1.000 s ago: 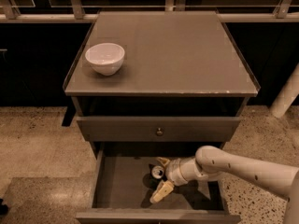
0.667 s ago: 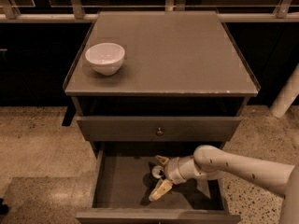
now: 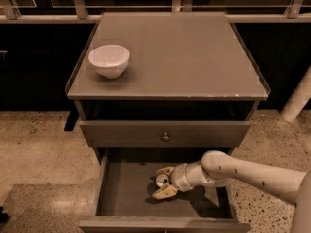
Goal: Pick green can from middle drawer and place on counter
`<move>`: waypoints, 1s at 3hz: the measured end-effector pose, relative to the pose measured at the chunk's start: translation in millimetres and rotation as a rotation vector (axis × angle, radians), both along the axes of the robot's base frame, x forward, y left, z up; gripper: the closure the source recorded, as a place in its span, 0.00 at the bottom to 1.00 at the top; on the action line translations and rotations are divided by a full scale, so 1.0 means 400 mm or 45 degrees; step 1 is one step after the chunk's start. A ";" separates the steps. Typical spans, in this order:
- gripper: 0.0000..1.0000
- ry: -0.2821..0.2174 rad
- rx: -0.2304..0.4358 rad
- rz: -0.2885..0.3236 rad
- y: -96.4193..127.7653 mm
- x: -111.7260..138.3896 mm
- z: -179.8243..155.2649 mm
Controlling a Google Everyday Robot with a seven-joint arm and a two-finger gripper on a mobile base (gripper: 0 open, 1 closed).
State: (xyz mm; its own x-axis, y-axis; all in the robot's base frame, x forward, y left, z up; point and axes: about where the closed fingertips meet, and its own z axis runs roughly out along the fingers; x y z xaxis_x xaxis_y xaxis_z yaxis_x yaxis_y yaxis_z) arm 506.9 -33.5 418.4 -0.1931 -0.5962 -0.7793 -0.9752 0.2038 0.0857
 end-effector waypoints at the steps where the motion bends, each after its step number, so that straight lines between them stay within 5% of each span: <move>1: 0.64 0.000 0.000 0.000 0.000 0.000 0.000; 2: 0.89 0.000 0.000 0.000 0.000 0.000 0.000; 3: 1.00 0.027 0.027 0.040 0.004 -0.019 0.031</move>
Offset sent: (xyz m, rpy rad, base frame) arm 0.0000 0.0000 0.0000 0.0000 0.0000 0.0000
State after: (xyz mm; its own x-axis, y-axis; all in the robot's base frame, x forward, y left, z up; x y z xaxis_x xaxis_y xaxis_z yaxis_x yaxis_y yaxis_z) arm 499.2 -32.1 430.7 -0.1913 -0.5855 -0.7878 -0.9790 0.1714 0.1104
